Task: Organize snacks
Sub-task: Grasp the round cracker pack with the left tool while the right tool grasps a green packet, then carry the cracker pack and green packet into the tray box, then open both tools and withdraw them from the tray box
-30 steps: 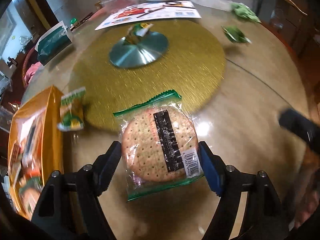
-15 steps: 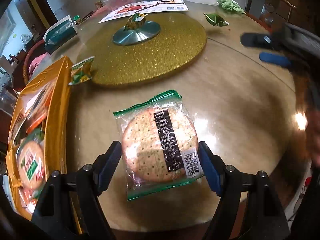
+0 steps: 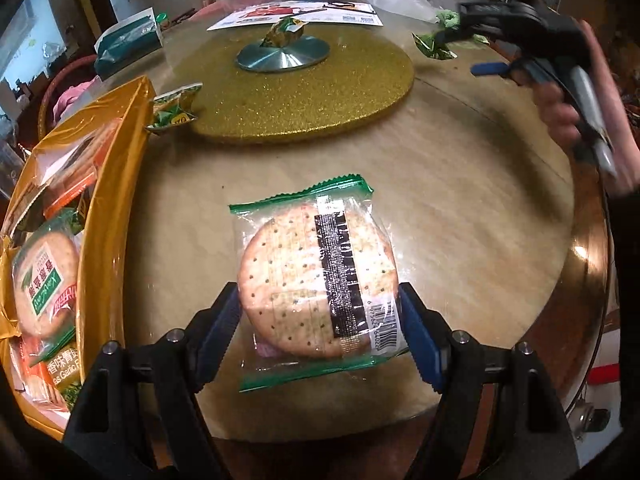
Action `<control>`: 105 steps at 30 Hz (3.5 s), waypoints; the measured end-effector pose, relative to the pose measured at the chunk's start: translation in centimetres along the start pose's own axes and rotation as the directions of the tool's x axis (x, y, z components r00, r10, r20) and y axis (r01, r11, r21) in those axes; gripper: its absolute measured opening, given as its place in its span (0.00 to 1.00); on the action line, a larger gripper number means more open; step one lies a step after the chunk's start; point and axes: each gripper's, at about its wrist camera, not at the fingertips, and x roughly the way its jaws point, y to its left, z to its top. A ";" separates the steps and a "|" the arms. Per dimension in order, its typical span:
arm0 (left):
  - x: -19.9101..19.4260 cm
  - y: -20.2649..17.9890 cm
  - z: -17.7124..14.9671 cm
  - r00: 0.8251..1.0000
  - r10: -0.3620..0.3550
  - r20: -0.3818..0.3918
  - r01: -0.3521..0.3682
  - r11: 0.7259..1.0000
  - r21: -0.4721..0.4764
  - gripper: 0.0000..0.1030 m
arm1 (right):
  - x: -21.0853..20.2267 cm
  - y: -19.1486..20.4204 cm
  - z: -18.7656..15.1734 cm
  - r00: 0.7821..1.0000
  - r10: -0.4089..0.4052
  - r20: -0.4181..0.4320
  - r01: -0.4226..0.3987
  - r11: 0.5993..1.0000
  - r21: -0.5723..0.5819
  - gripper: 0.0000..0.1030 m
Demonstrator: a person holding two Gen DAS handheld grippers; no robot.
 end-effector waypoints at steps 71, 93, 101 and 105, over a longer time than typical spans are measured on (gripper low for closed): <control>-11.3 23.4 -1.3 0.937 0.189 0.293 -0.063 0.918 -0.391 0.73 | -2.4 32.4 -18.3 0.988 0.147 0.057 -0.085 0.802 -0.591 0.36; -5.1 27.7 4.3 0.982 0.098 0.160 -0.035 0.932 -0.361 0.73 | 4.4 35.1 -15.2 0.994 0.105 0.032 -0.070 0.830 -0.553 0.37; -3.4 28.9 5.1 0.995 0.071 0.074 -0.039 0.929 -0.369 0.73 | 6.4 35.0 -14.1 0.993 0.112 -0.019 -0.105 0.841 -0.531 0.37; -2.6 29.5 5.2 0.999 0.020 0.047 -0.001 0.926 -0.377 0.74 | 6.9 35.0 -13.5 0.989 0.140 -0.040 -0.140 0.846 -0.514 0.41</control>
